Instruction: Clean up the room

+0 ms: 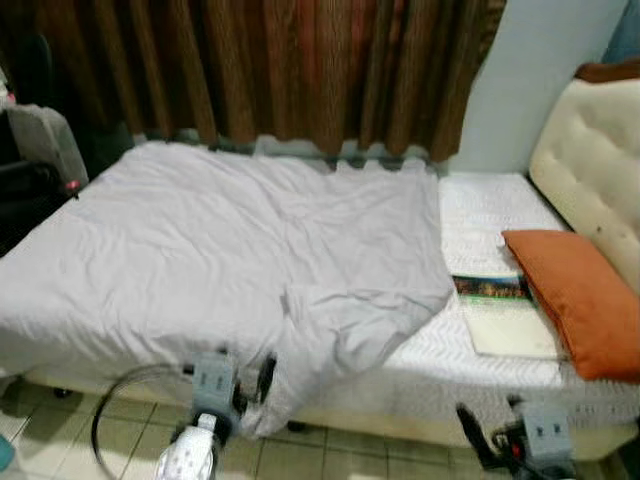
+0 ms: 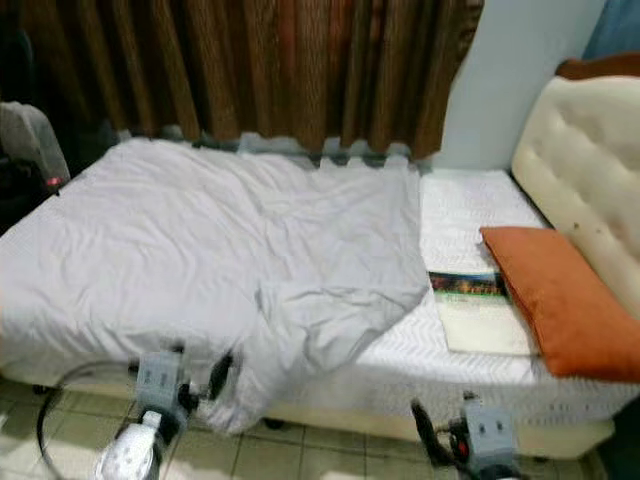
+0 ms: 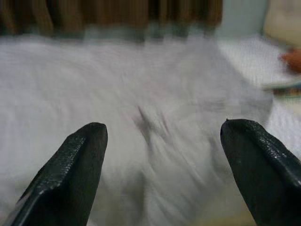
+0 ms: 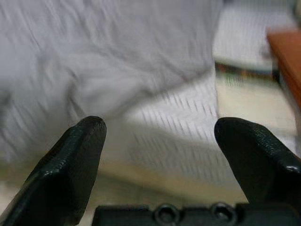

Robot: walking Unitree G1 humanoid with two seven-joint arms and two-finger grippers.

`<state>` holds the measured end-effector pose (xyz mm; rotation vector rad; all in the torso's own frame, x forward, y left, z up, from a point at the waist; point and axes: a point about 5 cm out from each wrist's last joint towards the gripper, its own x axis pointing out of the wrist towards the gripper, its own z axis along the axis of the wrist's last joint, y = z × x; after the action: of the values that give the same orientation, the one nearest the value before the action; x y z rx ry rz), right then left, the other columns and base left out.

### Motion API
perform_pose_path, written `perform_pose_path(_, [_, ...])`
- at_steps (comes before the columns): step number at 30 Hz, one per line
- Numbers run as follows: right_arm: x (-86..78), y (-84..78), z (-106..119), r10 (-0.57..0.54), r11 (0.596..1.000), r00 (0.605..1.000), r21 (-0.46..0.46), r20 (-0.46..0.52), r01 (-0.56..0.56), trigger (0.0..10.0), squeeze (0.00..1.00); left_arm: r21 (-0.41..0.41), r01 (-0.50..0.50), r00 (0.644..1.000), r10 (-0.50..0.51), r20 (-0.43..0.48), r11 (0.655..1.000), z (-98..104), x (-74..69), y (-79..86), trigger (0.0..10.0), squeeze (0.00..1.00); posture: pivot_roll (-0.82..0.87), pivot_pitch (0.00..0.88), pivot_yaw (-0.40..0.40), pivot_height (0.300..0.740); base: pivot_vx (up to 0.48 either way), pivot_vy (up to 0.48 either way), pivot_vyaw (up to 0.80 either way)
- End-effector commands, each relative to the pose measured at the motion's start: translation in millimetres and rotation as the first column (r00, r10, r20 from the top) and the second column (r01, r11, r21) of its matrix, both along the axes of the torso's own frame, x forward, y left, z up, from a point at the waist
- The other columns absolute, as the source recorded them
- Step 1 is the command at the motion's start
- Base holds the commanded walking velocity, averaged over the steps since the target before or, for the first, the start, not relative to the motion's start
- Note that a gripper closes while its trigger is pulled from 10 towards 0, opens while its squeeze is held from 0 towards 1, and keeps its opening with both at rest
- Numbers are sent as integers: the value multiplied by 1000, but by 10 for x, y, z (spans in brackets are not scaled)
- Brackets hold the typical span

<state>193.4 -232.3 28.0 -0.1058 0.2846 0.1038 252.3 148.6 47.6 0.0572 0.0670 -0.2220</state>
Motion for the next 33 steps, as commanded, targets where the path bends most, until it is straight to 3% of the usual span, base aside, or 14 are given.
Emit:
perform_pose_path(1, [179,45,147,17,1000,996,-19,86,-16,10000,0,10,4,1000,-4,20,1000,45,99,-25,10000,0,-60,0,-40,740,0,480,0])
perform_pose_path(3, [334,88,239,28,999,992,-20,127,-25,10000,0,33,11,1000,-12,23,999,73,179,-59,10000,0,-64,0,-36,740,0,480,0])
perform_pose_path(7, [382,104,278,35,999,989,-21,146,-32,10000,0,50,-2,1000,2,11,999,83,208,-53,10000,0,-70,0,-28,740,0,240,0])
perform_pose_path(12, [544,199,273,41,999,987,-9,154,-41,10000,0,-2,-8,999,8,48,1000,215,313,-151,10000,0,-70,0,-4,740,216,190,-469])
perform_pose_path(22, [575,272,204,58,998,989,8,133,-59,10000,0,32,-13,999,12,33,999,219,349,-146,10000,0,-65,0,8,740,370,305,-781])
perform_pose_path(33, [590,310,173,86,996,989,5,122,-87,10000,0,-29,-71,997,71,-24,997,155,366,-118,10000,0,-71,6,8,740,372,303,-780])
